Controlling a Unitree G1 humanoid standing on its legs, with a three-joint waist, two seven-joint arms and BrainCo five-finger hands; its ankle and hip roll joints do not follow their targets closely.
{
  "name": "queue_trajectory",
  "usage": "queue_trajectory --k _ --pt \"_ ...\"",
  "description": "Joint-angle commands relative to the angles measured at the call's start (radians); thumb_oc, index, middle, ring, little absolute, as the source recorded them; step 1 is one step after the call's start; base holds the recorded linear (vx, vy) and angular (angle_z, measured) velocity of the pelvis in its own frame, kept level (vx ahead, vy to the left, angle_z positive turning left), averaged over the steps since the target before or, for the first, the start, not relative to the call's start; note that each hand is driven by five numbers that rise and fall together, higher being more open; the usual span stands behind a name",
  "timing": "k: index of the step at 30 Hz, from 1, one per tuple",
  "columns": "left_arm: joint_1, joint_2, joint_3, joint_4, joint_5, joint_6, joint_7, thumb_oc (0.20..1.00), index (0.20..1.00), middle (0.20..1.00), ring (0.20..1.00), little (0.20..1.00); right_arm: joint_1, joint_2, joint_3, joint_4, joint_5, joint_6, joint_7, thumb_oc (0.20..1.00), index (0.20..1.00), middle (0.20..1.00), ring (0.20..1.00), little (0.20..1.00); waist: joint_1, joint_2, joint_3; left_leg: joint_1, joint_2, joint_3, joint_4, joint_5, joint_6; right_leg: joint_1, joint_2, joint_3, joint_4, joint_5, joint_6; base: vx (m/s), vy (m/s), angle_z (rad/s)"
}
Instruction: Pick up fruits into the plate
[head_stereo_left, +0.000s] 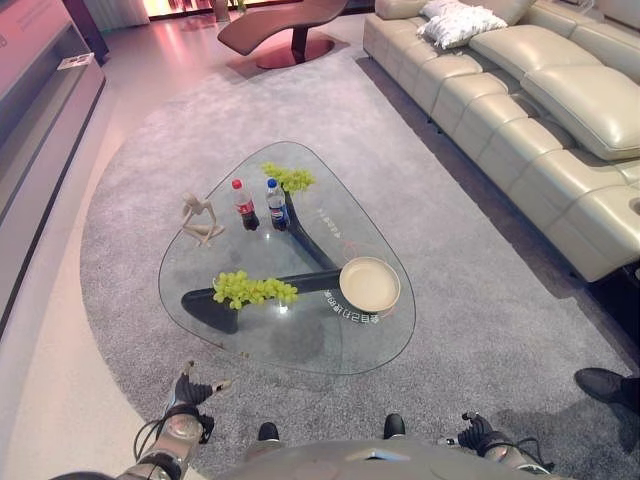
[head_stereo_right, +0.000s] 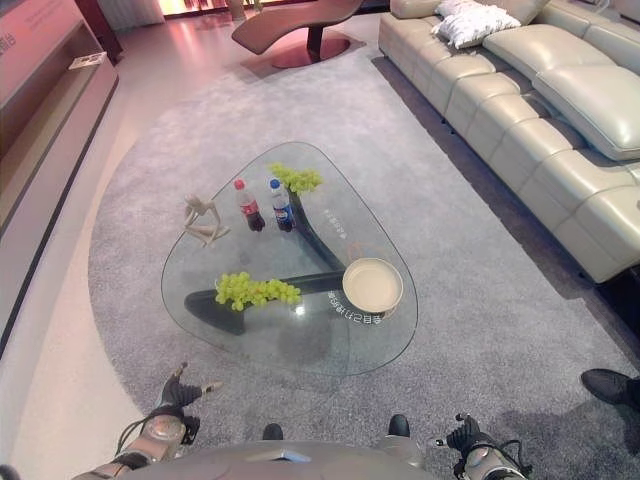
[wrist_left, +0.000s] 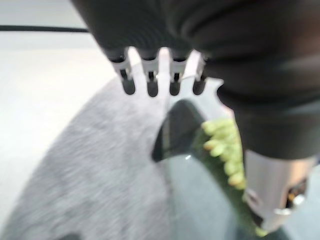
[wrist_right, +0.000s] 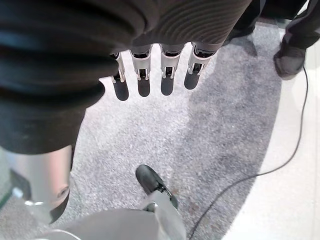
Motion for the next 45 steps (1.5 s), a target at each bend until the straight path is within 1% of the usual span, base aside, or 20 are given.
queue_trajectory --k 1,4,5,8,12,14,15,16,18,20,22,23,26,28,29,34,38,39,41,45 --pt "-0.164 0.084 0.034 -0.049 0.041 -0.053 0.111 1.000 1.000 1.000 1.000 1.000 -0.138 -0.038 0.051 0.005 0.054 -0.008 -0.019 1.000 1.000 1.000 1.000 1.000 -0.014 -0.019 0.123 -0.030 -0.053 -0.022 0.027 -0.113 0.044 0.001 0.008 -0.019 0.054 -0.095 0.003 -0.18 0.025 -0.08" --pt "-0.220 0.133 0.023 -0.116 0.090 -0.031 0.164 1.000 1.000 1.000 1.000 1.000 -0.169 -0.060 0.069 -0.010 0.083 -0.013 -0.030 1.000 1.000 1.000 1.000 1.000 -0.019 -0.011 0.163 -0.059 -0.061 -0.031 0.028 -0.108 0.047 -0.033 0.012 -0.002 0.057 -0.090 -0.001 -0.11 0.035 -0.10" --pt "-0.241 0.157 0.017 -0.139 0.135 -0.019 0.185 1.000 1.000 1.000 1.000 1.000 -0.178 -0.066 0.076 -0.020 0.097 -0.011 -0.036 1.000 1.000 1.000 1.000 1.000 -0.021 -0.011 0.177 -0.073 -0.064 -0.033 0.031 -0.106 0.048 -0.047 0.011 0.007 0.059 -0.087 -0.001 -0.14 0.041 -0.15" --pt "-0.309 0.233 -0.017 -0.196 0.188 0.029 0.213 1.000 1.000 1.000 1.000 1.000 -0.206 -0.084 0.089 -0.040 0.133 -0.015 -0.044 1.000 1.000 1.000 1.000 1.000 -0.031 -0.010 0.221 -0.108 -0.062 -0.021 0.040 -0.099 0.048 -0.083 0.018 0.020 0.065 -0.082 -0.006 -0.12 0.029 -0.07" --pt "-0.358 0.297 -0.033 -0.227 0.287 0.064 0.216 1.000 1.000 1.000 1.000 1.000 -0.210 -0.095 0.090 -0.058 0.147 -0.016 -0.047 1.000 1.000 1.000 1.000 1.000 -0.041 -0.010 0.249 -0.125 -0.063 -0.011 0.039 -0.092 0.048 -0.101 0.022 0.024 0.071 -0.082 -0.009 -0.05 0.021 -0.06" --pt "-0.451 0.361 -0.077 -0.228 0.324 0.096 0.202 1.000 1.000 1.000 1.000 1.000 -0.227 -0.114 0.100 -0.073 0.168 -0.022 -0.050 1.000 1.000 1.000 1.000 1.000 -0.049 -0.012 0.288 -0.163 -0.060 -0.001 0.048 -0.080 0.042 -0.138 0.024 0.024 0.091 -0.082 -0.012 -0.13 0.018 -0.04" --pt "-0.451 0.361 -0.077 -0.228 0.324 0.096 0.202 1.000 1.000 1.000 1.000 1.000 -0.227 -0.114 0.100 -0.073 0.168 -0.022 -0.050 1.000 1.000 1.000 1.000 1.000 -0.049 -0.012 0.288 -0.163 -0.060 -0.001 0.048 -0.080 0.042 -0.138 0.024 0.024 0.091 -0.082 -0.012 -0.16 0.012 0.05" --pt "-0.535 0.407 -0.119 -0.205 0.346 0.101 0.189 1.000 1.000 1.000 1.000 1.000 -0.245 -0.132 0.107 -0.078 0.181 -0.028 -0.049 1.000 1.000 1.000 1.000 1.000 -0.053 -0.013 0.321 -0.192 -0.060 0.007 0.063 -0.076 0.038 -0.162 0.024 0.018 0.106 -0.083 -0.014 -0.09 0.011 0.06" --pt "-0.594 0.436 -0.148 -0.190 0.357 0.108 0.169 1.000 1.000 1.000 1.000 1.000 -0.257 -0.140 0.111 -0.085 0.189 -0.024 -0.052 1.000 1.000 1.000 1.000 1.000 -0.057 -0.015 0.343 -0.204 -0.063 0.014 0.073 -0.079 0.037 -0.173 0.024 0.013 0.110 -0.083 -0.016 -0.07 0.017 0.06" --pt "-0.618 0.446 -0.163 -0.183 0.362 0.108 0.166 1.000 1.000 1.000 1.000 1.000 -0.260 -0.144 0.112 -0.089 0.190 -0.021 -0.052 1.000 1.000 1.000 1.000 1.000 -0.059 -0.016 0.353 -0.211 -0.065 0.016 0.076 -0.080 0.037 -0.179 0.024 0.010 0.111 -0.082 -0.017 -0.04 0.013 0.05" --pt "-0.704 0.476 -0.205 -0.153 0.395 0.121 0.137 1.000 1.000 1.000 1.000 1.000 -0.268 -0.155 0.113 -0.101 0.200 -0.024 -0.058 1.000 1.000 1.000 1.000 1.000 -0.068 -0.023 0.386 -0.239 -0.072 0.026 0.087 -0.082 0.035 -0.209 0.025 0.005 0.112 -0.075 -0.017 -0.09 0.005 0.03" --pt "-0.715 0.480 -0.210 -0.148 0.397 0.120 0.134 1.000 1.000 1.000 1.000 1.000 -0.269 -0.156 0.113 -0.102 0.202 -0.025 -0.058 1.000 1.000 1.000 1.000 1.000 -0.069 -0.025 0.390 -0.245 -0.073 0.027 0.090 -0.082 0.035 -0.215 0.025 0.004 0.114 -0.074 -0.017 -0.09 -0.009 0.00" --pt "-0.787 0.501 -0.257 -0.120 0.425 0.123 0.081 1.000 1.000 1.000 1.000 1.000 -0.276 -0.167 0.114 -0.119 0.209 -0.021 -0.063 1.000 1.000 1.000 1.000 1.000 -0.077 -0.031 0.411 -0.286 -0.080 0.028 0.117 -0.083 0.035 -0.255 0.028 0.005 0.133 -0.071 -0.020 -0.06 -0.009 0.00" --pt "-0.812 0.506 -0.279 -0.111 0.432 0.126 0.052 1.000 1.000 1.000 1.000 1.000 -0.278 -0.171 0.115 -0.122 0.213 -0.021 -0.066 1.000 1.000 1.000 1.000 1.000 -0.081 -0.031 0.411 -0.305 -0.083 0.029 0.128 -0.084 0.036 -0.276 0.028 0.004 0.143 -0.071 -0.021 -0.02 0.000 0.01" --pt "-0.831 0.508 -0.300 -0.103 0.436 0.133 0.017 1.000 1.000 1.000 1.000 1.000 -0.281 -0.175 0.114 -0.126 0.214 -0.023 -0.071 1.000 1.000 1.000 1.000 1.000 -0.085 -0.030 0.411 -0.325 -0.085 0.030 0.134 -0.081 0.035 -0.298 0.029 0.004 0.151 -0.071 -0.022 0.00 0.000 0.00" --pt "-0.884 0.515 -0.346 -0.090 0.456 0.146 -0.031 1.000 1.000 1.000 1.000 1.000 -0.287 -0.184 0.110 -0.138 0.213 -0.022 -0.077 1.000 1.000 1.000 1.000 1.000 -0.099 -0.027 0.411 -0.366 -0.089 0.036 0.145 -0.077 0.034 -0.346 0.030 0.003 0.168 -0.068 -0.021 0.00 0.000 0.00" --pt "-0.938 0.526 -0.396 -0.068 0.442 0.147 -0.098 1.000 1.000 1.000 1.000 1.000 -0.290 -0.199 0.107 -0.162 0.210 -0.010 -0.075 1.000 1.000 1.000 1.000 1.000 -0.115 -0.025 0.411 -0.418 -0.094 0.043 0.166 -0.074 0.034 -0.405 0.031 0.007 0.190 -0.064 -0.022 0.00 0.000 0.00" --pt "-0.938 0.526 -0.396 -0.068 0.442 0.147 -0.098 1.000 1.000 1.000 1.000 1.000 -0.290 -0.199 0.107 -0.162 0.210 -0.010 -0.075 1.000 1.000 1.000 1.000 1.000 -0.115 -0.025 0.411 -0.418 -0.094 0.043 0.166 -0.074 0.034 -0.405 0.031 0.007 0.190 -0.064 -0.022 0.00 0.000 0.00" --pt "-0.958 0.534 -0.429 -0.054 0.450 0.157 -0.148 1.000 1.000 1.000 1.000 1.000 -0.292 -0.211 0.106 -0.182 0.212 -0.002 -0.075 1.000 1.000 1.000 1.000 1.000 -0.123 -0.022 0.411 -0.452 -0.096 0.045 0.180 -0.072 0.034 -0.442 0.033 0.010 0.207 -0.065 -0.024 0.00 0.011 -0.02" --pt "-0.978 0.541 -0.462 -0.034 0.498 0.176 -0.155 1.000 1.000 1.000 1.000 1.000 -0.294 -0.219 0.109 -0.202 0.220 -0.002 -0.089 1.000 1.000 1.000 1.000 1.000 -0.131 -0.023 0.411 -0.488 -0.100 0.047 0.200 -0.074 0.036 -0.480 0.035 0.013 0.225 -0.067 -0.027 0.00 0.012 -0.03"
